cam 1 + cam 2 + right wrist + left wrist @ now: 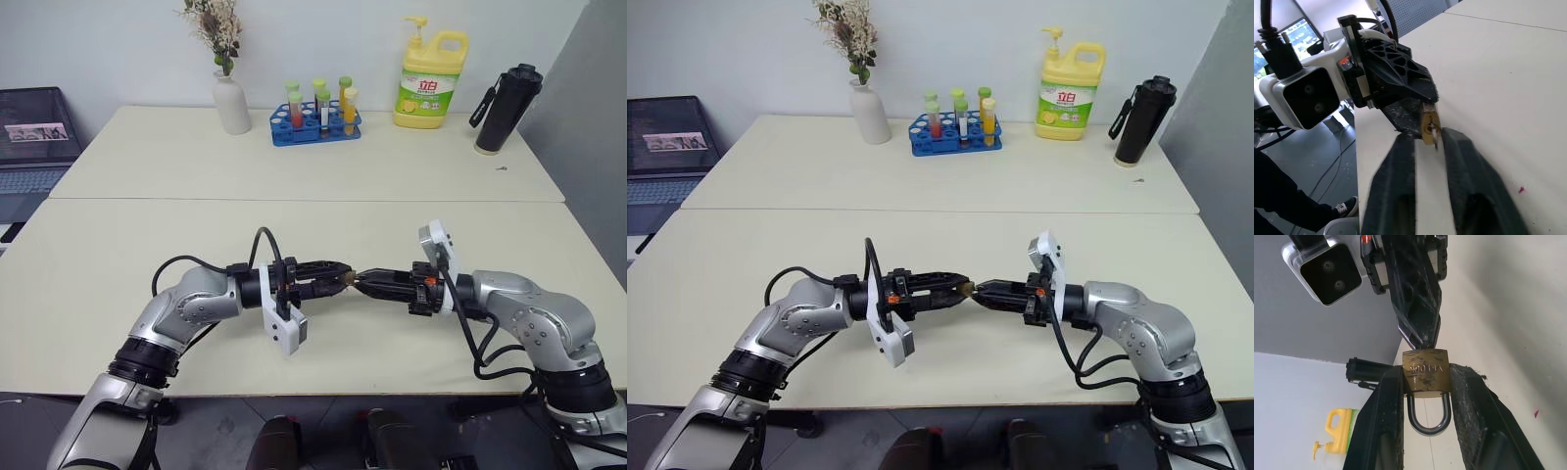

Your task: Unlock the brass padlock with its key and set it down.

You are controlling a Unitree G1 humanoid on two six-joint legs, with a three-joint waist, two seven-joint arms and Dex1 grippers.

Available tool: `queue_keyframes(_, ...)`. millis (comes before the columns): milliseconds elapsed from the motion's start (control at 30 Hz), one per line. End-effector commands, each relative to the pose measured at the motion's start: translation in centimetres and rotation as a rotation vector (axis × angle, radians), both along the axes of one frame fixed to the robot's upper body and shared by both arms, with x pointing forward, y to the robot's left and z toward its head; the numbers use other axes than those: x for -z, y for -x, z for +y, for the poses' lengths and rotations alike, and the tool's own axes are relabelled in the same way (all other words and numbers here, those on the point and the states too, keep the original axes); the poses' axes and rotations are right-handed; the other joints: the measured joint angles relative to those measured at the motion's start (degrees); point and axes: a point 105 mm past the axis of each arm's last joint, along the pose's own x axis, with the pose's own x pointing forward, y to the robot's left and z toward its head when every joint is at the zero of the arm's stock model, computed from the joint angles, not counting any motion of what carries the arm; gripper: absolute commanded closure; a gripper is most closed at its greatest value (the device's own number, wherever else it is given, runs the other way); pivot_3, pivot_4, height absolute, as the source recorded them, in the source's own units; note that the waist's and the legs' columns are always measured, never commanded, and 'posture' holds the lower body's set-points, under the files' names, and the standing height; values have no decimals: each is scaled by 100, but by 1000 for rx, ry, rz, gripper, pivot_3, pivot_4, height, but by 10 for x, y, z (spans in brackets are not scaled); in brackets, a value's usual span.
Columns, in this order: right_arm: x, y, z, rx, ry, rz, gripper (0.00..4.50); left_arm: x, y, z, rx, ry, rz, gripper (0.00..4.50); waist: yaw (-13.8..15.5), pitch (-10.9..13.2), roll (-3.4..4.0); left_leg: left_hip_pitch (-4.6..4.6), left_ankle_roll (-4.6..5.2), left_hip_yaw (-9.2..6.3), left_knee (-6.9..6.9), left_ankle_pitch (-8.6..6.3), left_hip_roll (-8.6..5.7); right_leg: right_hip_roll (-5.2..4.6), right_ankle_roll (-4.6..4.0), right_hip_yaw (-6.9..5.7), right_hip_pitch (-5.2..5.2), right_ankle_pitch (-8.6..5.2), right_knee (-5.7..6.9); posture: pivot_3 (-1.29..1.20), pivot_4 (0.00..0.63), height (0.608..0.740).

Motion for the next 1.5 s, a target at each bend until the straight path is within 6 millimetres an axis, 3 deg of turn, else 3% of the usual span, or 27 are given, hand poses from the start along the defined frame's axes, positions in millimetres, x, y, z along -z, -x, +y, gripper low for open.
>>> queue_keyframes(33, -14, 4, 1, -37, -28, -32, 4500, -2, 3, 0, 16, 4, -21, 3543, 0, 0, 0, 0, 0, -1, 0, 0, 0, 0, 0, 0, 0, 0, 0, 0, 150, 740)
queue_keyframes(400, -17, 3, 1, -55, -36, 49, 4500, 2, 5, 0, 16, -16, -51, 3543, 0, 0, 0, 0, 0, 0, 0, 0, 1, 0, 0, 0, 0, 0, 0, 0, 150, 740)
queue_keyframes(667, -24, -6, -1, -44, -41, 275, 4500, 6, 9, 0, 31, -32, -79, 3543, -3, 0, 0, 0, 0, 0, -1, 0, 2, -2, -7, -1, 0, 4, 2, 0, 150, 740)
queue_keyframes(1100, -25, -12, -1, -39, -53, 449, 4500, 6, 7, 3, 9, -35, -126, 3543, -4, 0, 0, -3, 0, -2, -2, 0, 1, -5, -7, -1, -1, 4, 0, 0, 150, 740)
queue_keyframes(1500, -29, -14, 2, -20, -43, 428, 4500, 10, 5, 4, 5, -35, -120, 3543, -8, 0, 1, -5, 1, -1, -3, 0, 2, -5, -5, -1, -4, 3, 1, 0, 150, 740)
